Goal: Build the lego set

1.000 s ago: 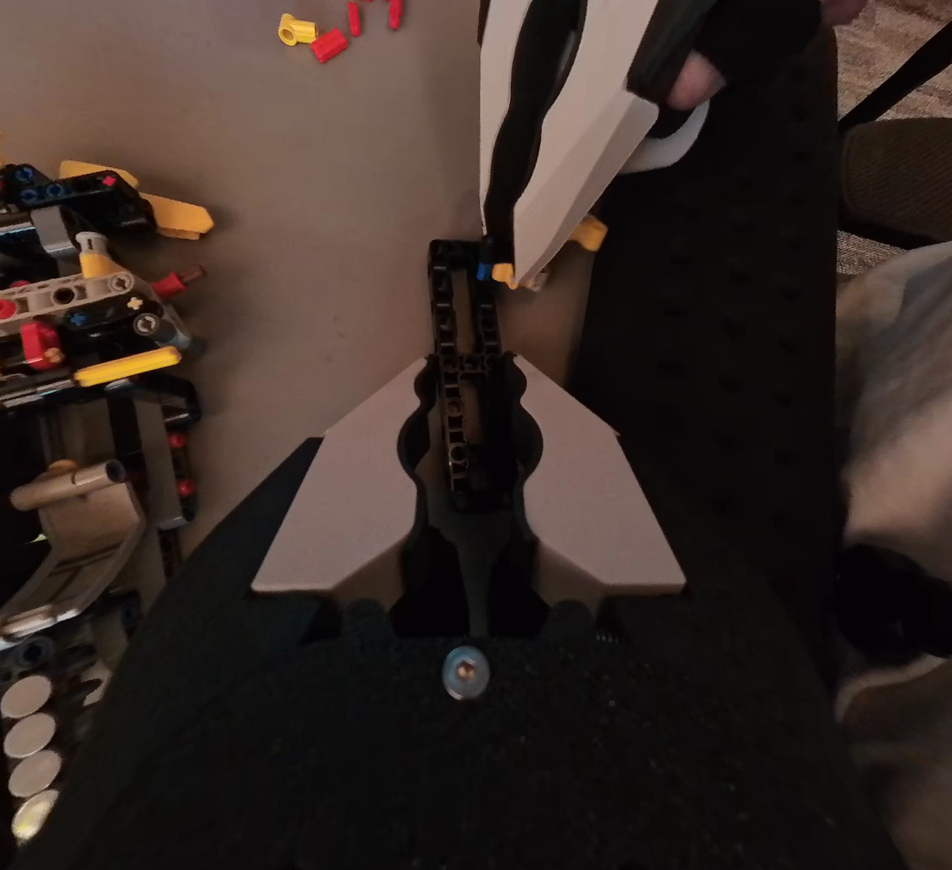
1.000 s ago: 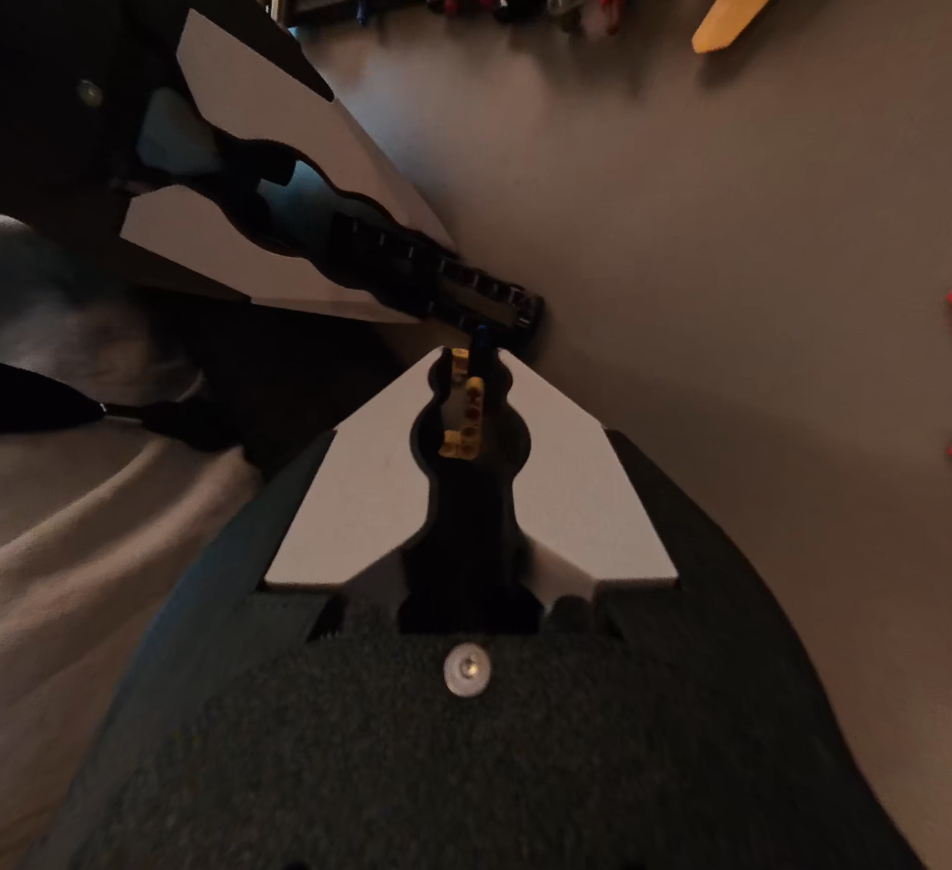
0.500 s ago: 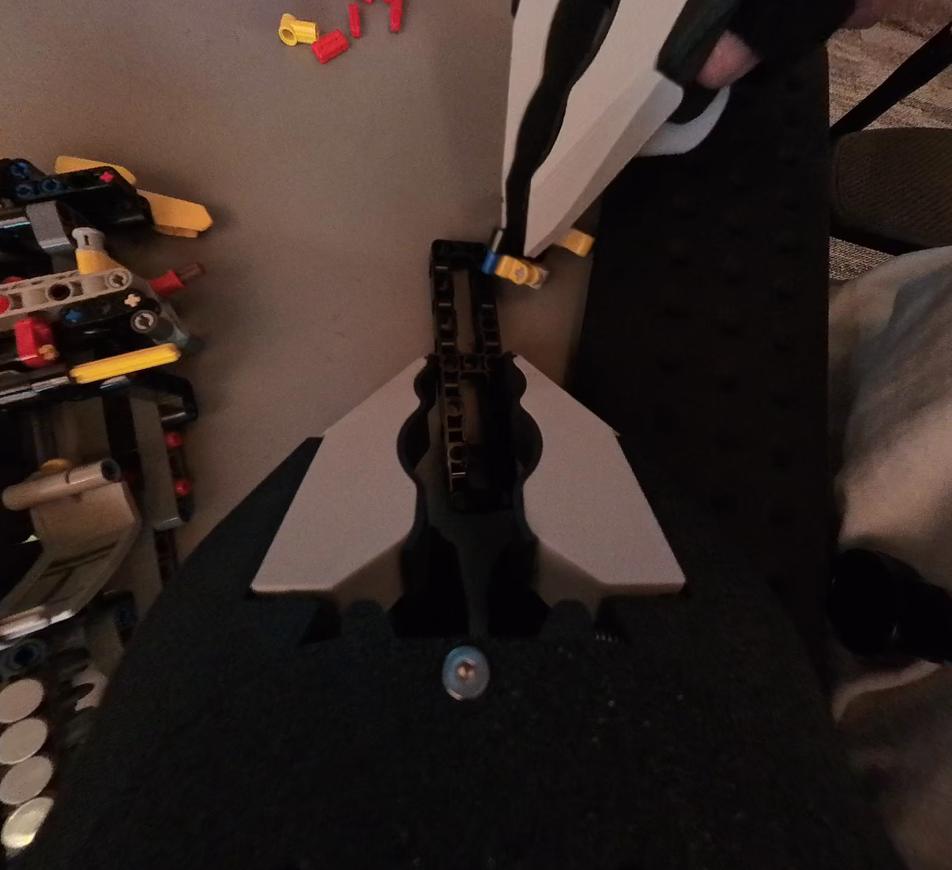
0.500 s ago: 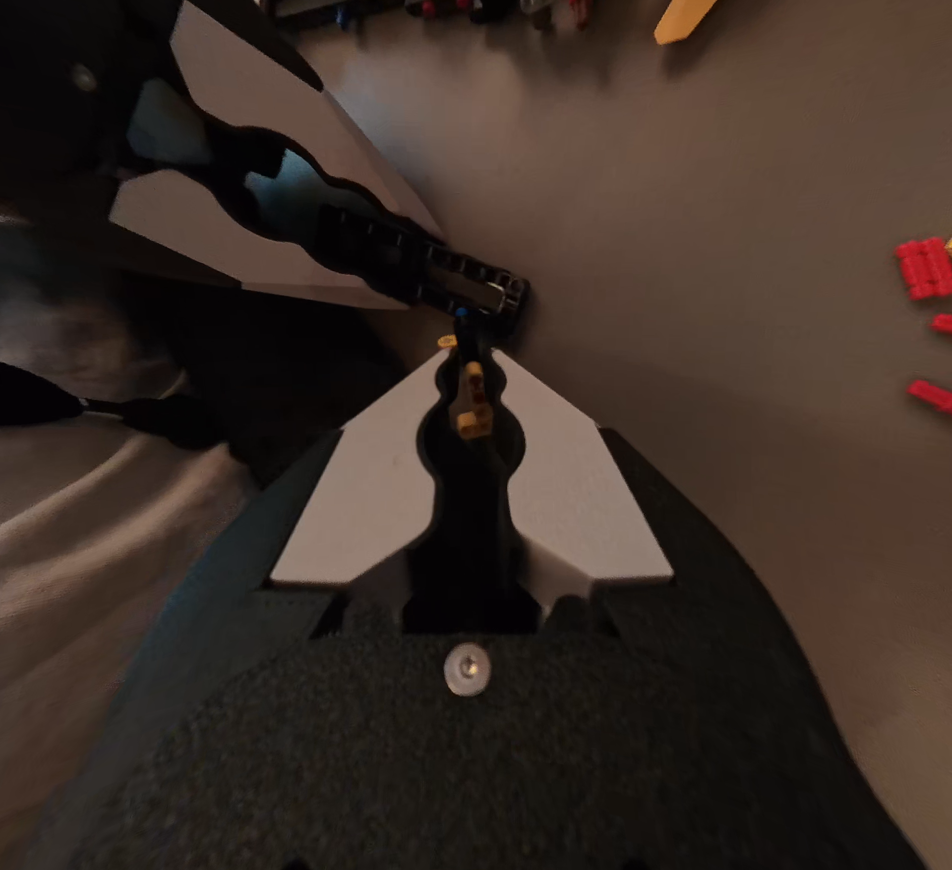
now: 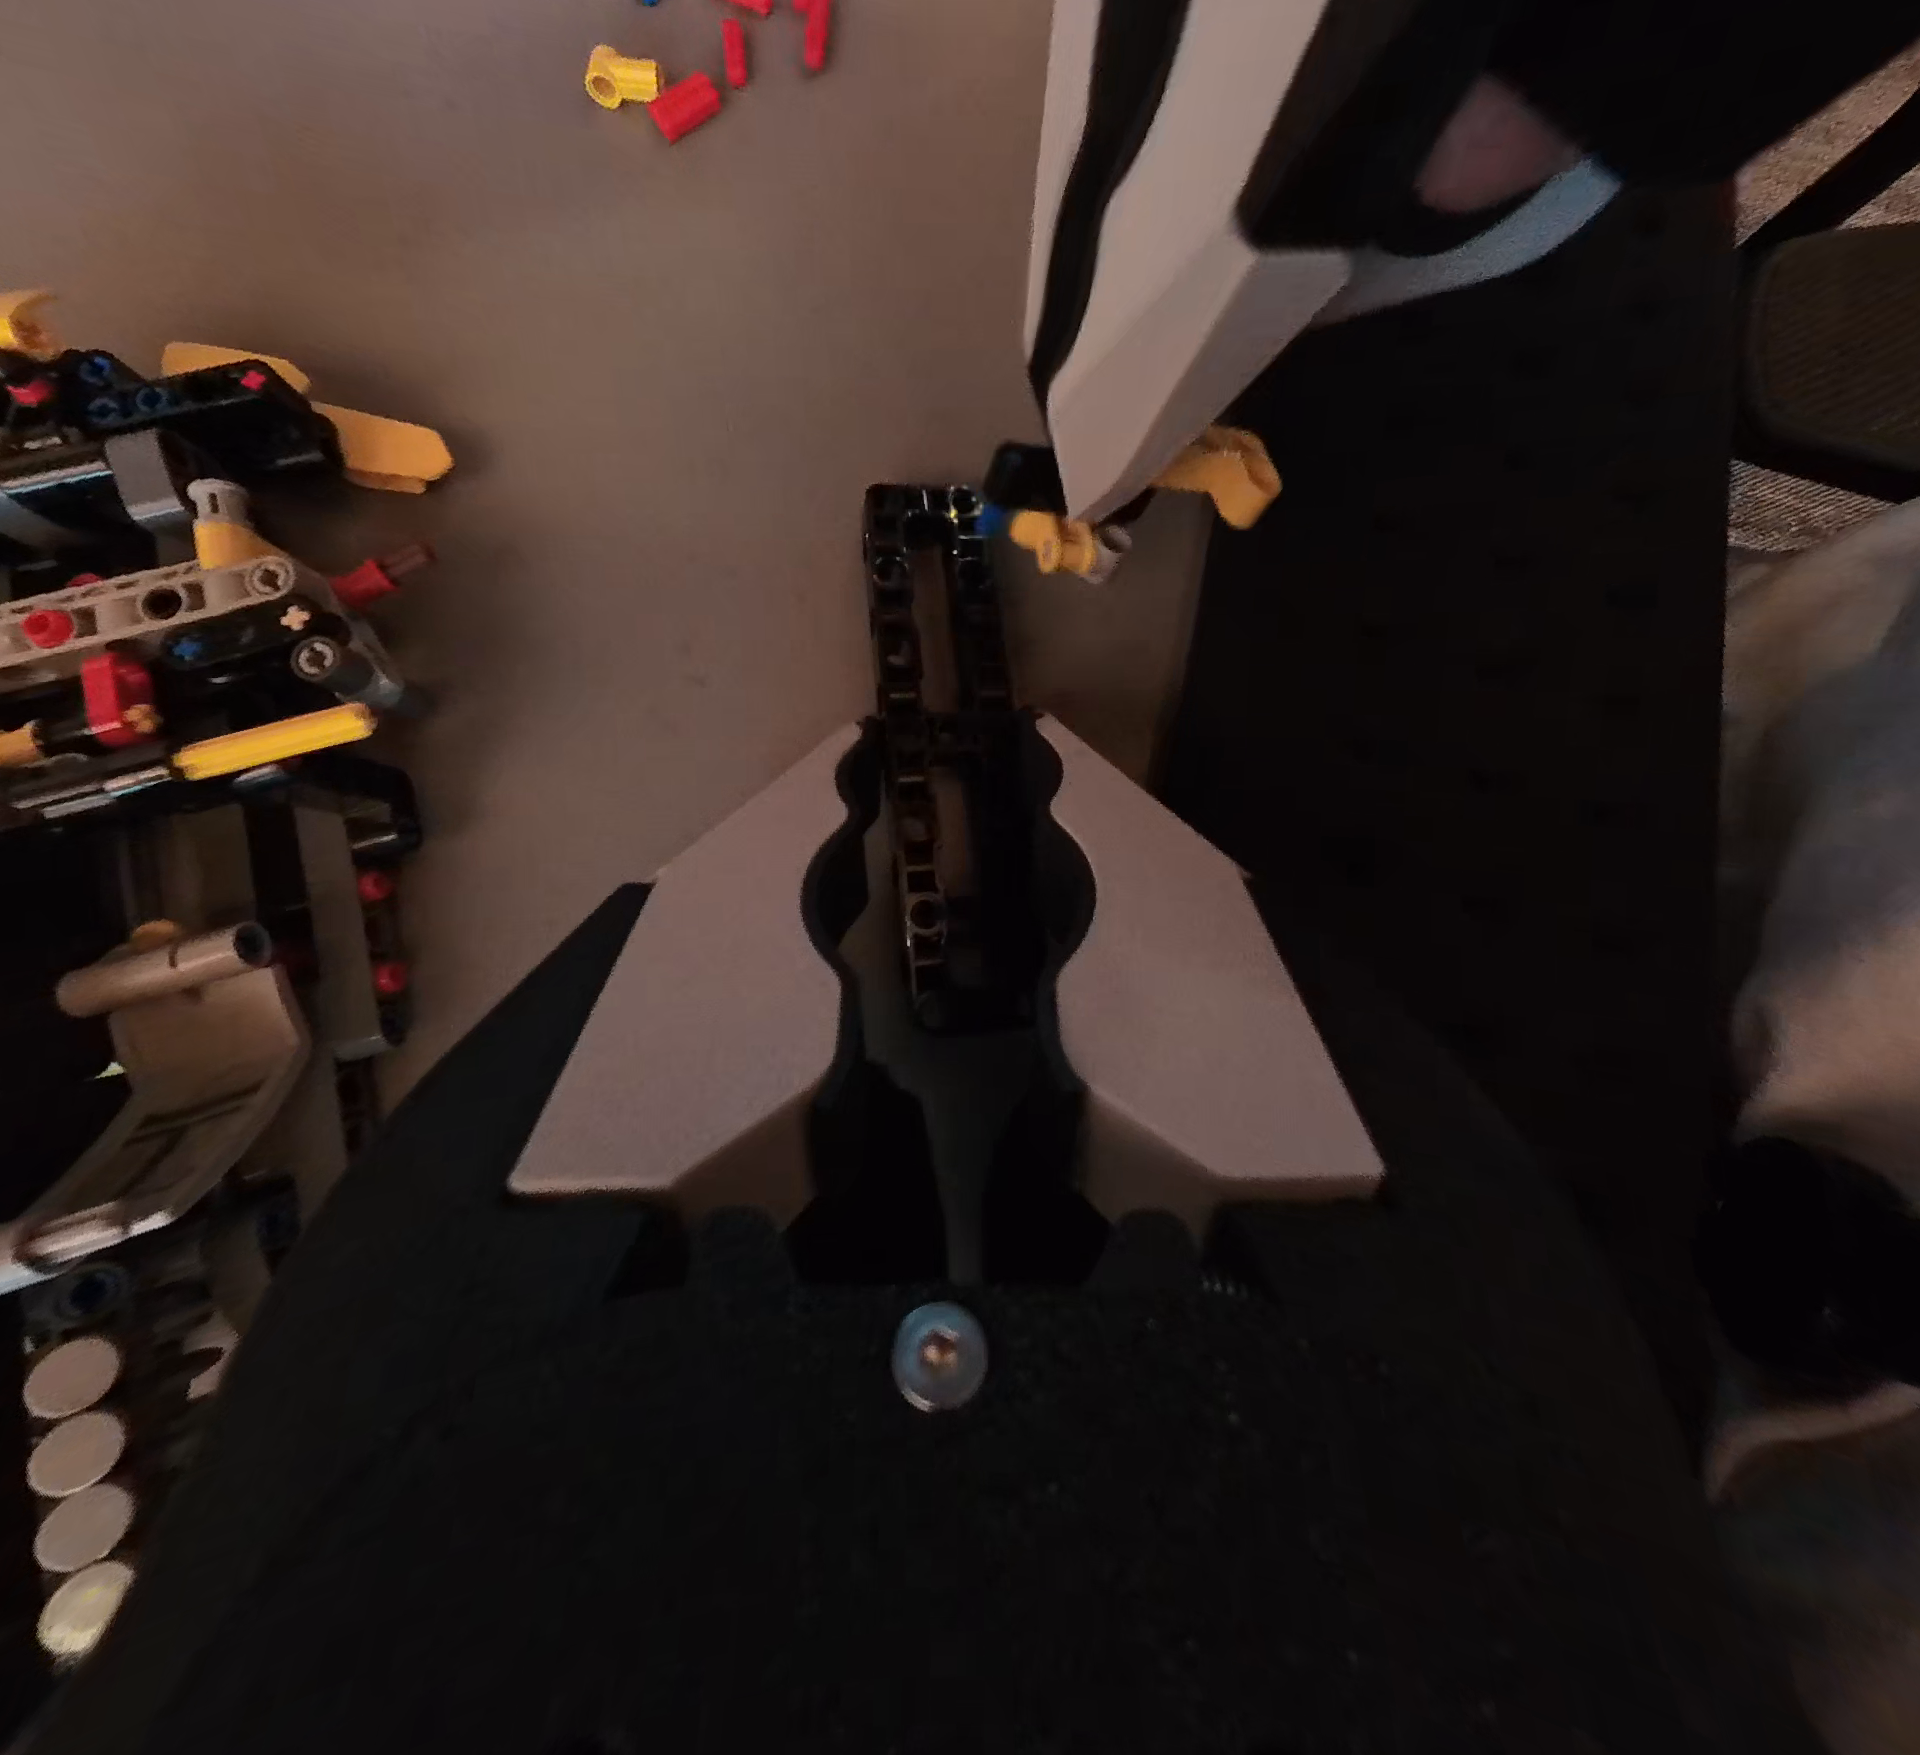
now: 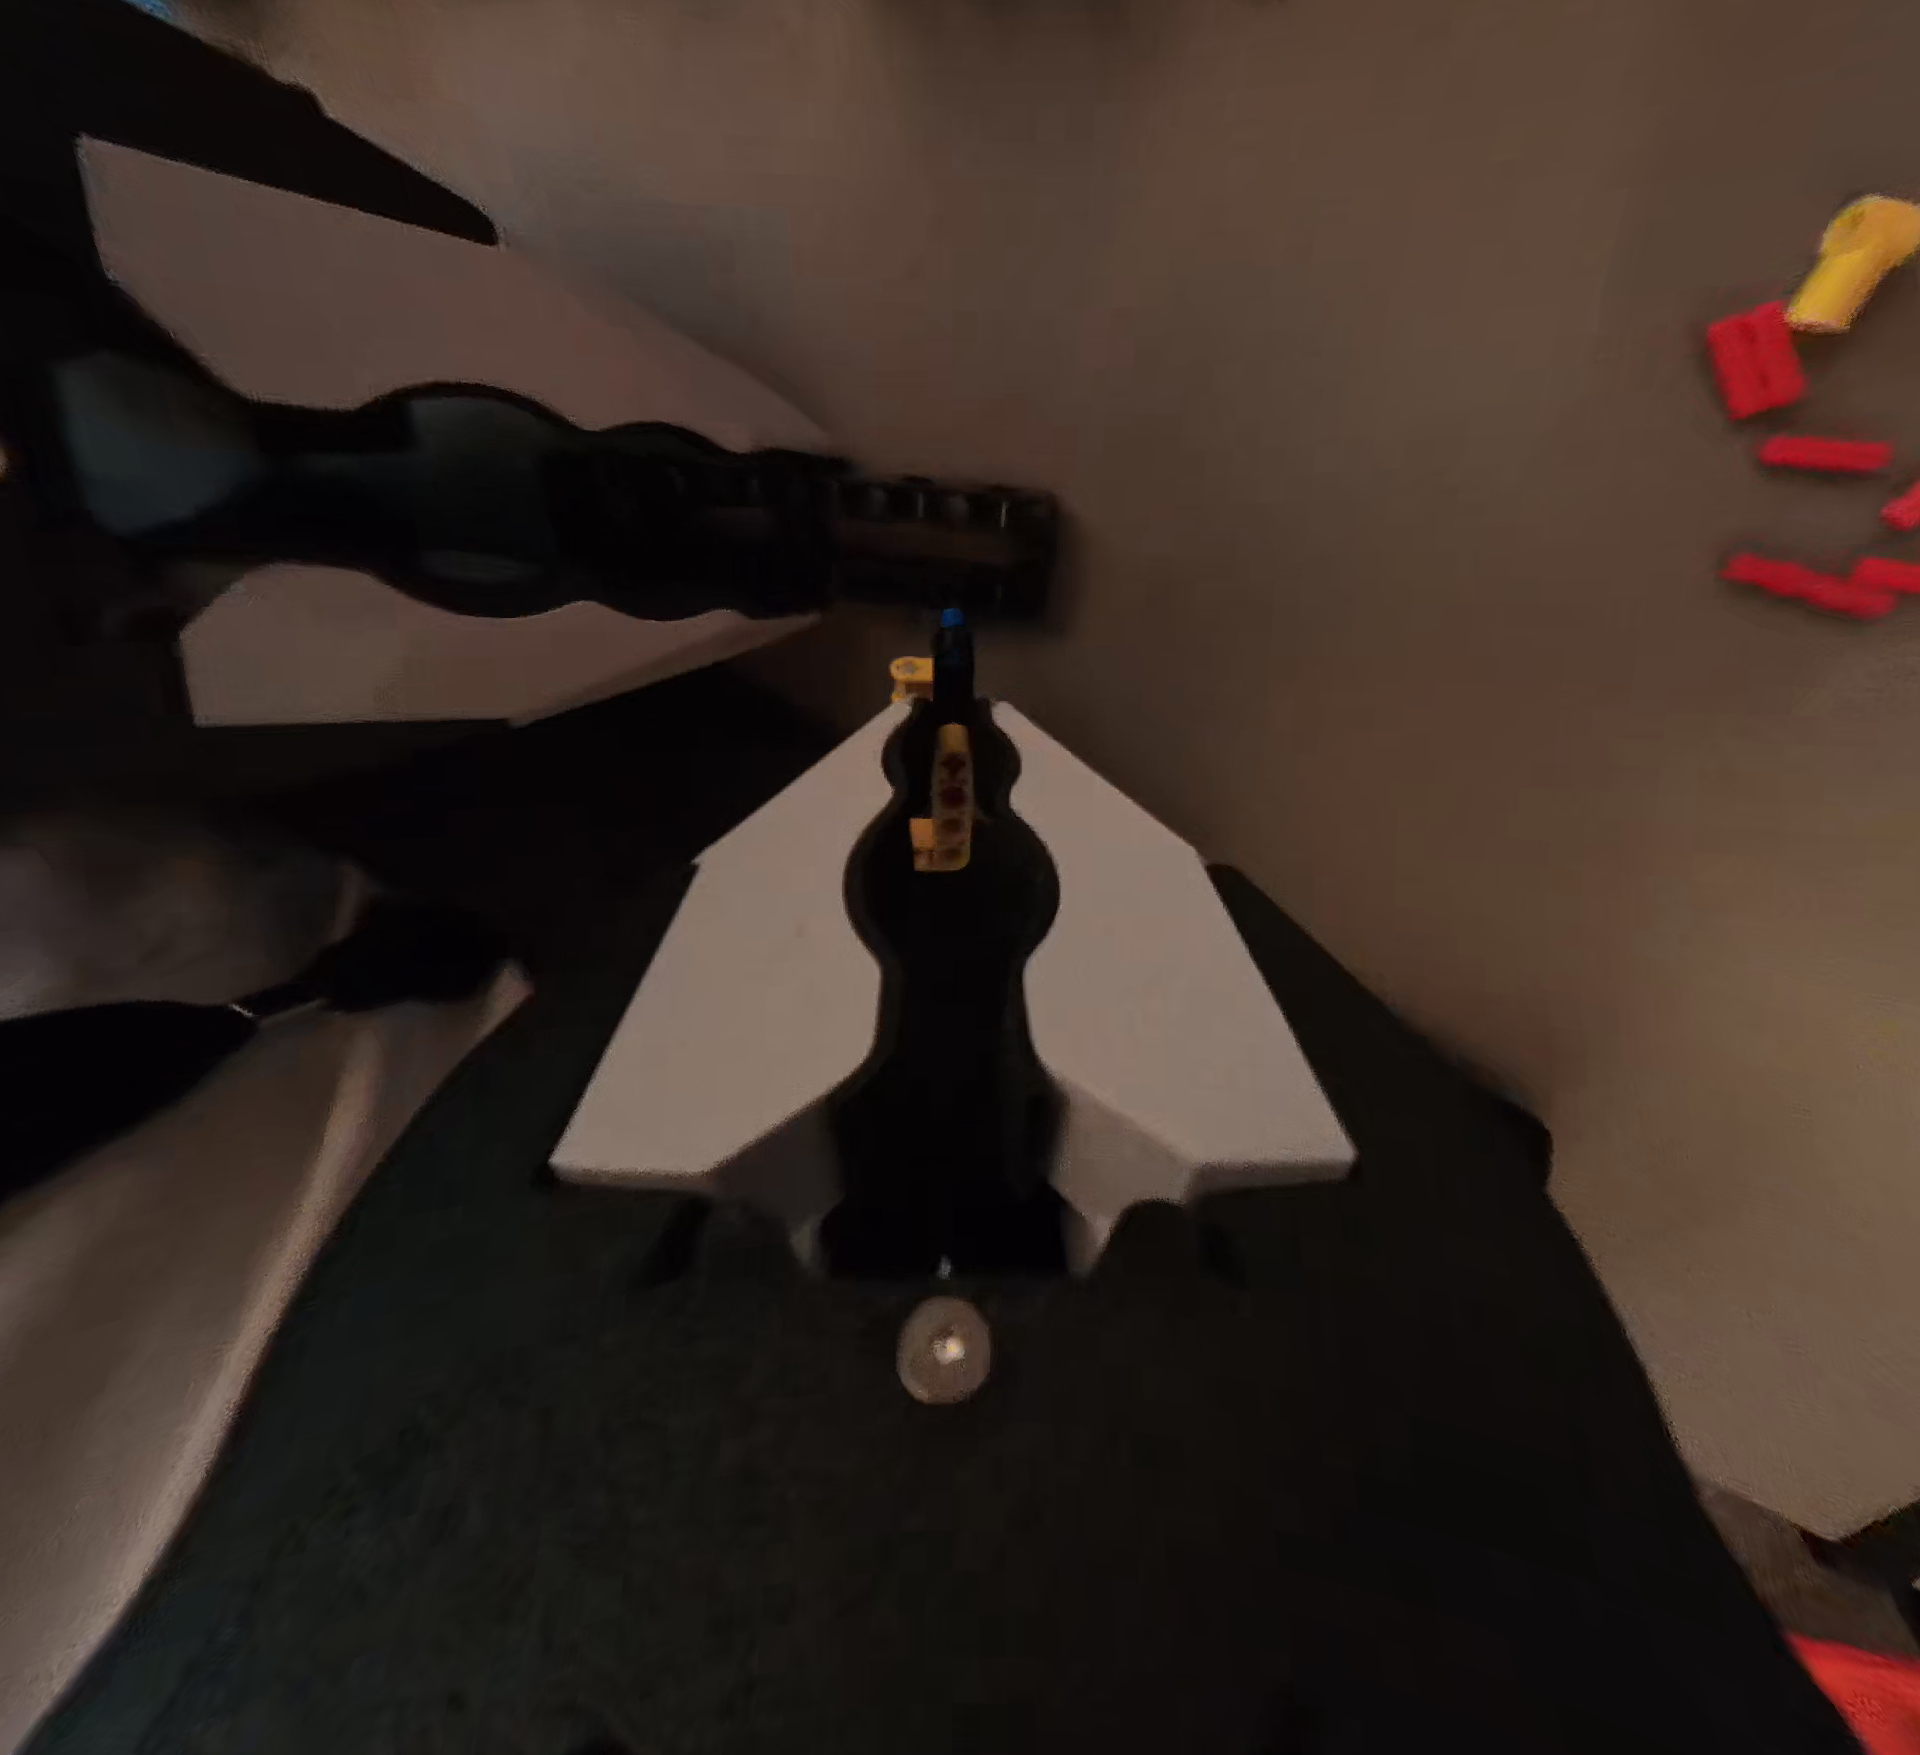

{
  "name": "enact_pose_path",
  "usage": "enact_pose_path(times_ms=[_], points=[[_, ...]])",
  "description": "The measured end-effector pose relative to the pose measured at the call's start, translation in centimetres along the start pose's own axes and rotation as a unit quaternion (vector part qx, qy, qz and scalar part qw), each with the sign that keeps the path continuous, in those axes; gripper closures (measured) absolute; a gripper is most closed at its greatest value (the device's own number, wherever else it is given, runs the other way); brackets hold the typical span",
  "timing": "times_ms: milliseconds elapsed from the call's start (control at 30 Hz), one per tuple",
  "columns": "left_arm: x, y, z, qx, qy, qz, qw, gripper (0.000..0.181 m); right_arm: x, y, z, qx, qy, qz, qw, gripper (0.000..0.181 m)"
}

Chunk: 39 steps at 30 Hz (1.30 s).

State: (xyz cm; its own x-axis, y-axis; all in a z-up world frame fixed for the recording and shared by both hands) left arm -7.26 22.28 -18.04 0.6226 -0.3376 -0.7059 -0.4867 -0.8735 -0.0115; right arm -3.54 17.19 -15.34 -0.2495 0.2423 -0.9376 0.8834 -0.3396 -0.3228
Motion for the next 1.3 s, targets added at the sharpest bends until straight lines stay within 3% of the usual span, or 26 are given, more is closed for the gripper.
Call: enact_pose_path(times_ms=[433,1133,1300], points=[[0.0,-0.2,0.0,-0.012,-0.001,0.0,1.0,0.153,1.2,-0.3,-0.5,0.022,-0.075,0.041,0.996,0.174],[0.0,-0.1,0.0,0.002,-0.004,-0.007,1.0,0.153,1.5,-0.2,-0.9,0.016,-0.131,0.045,0.99,0.174],[0.0,-0.1,0.0,-0.005,-0.003,-0.005,1.0,0.153,1.6,0.0,-1.0,-0.006,-0.115,0.04,0.993,0.174]])
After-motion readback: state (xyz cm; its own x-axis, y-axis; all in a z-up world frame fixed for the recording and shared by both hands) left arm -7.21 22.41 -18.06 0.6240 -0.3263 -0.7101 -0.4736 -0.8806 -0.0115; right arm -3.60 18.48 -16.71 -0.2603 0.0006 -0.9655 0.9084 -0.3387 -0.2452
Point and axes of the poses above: each gripper's, where its closed fingertips meet, x out along the fingers, z out of its underside, y = z × x across the jaws, the point moved 3 cm from there along -x, back along the fingers, and after that the axes turned 6 degrees about -z, right-handed, at the moved point
